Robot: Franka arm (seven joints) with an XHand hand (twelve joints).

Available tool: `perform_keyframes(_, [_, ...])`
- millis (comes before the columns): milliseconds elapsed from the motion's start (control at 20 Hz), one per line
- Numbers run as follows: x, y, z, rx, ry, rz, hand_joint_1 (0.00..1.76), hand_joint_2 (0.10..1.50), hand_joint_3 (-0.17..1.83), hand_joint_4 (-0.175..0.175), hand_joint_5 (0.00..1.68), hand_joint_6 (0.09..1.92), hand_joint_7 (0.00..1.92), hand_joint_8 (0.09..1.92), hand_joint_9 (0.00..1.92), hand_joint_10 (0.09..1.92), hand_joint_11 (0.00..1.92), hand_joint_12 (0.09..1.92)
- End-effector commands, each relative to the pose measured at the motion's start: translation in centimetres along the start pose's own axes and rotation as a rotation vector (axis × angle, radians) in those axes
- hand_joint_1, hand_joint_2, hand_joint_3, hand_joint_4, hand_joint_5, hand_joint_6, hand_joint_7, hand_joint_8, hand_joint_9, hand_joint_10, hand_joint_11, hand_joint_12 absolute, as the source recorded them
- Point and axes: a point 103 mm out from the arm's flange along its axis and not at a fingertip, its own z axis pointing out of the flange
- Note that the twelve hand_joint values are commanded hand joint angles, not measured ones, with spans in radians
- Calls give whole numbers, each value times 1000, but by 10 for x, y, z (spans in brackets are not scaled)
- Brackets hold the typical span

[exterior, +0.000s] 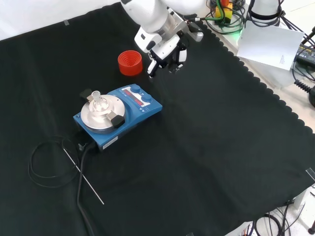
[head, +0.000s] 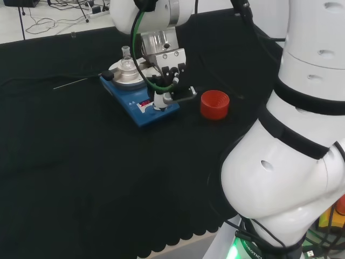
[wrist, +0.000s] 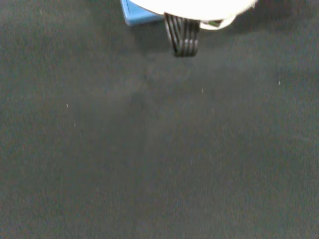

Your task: Turn on the heater.

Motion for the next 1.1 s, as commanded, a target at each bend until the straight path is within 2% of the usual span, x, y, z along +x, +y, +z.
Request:
perform_keyframes(50, [-2,3,6,35,9,-20,1433,679,1010,-55,317,807,1564,1637,1620,1559,1184,1399])
perform_keyframes(550, [-4,15,15,88,8,-33,1442,652,1070,-30,282,538,1583,1642,1627,1575,1186,1419])
perform_keyframes(1100, [-13,27,16,109,4,-30,1441,651,1079,-27,318,482,1586,1645,1628,1579,1193,1421])
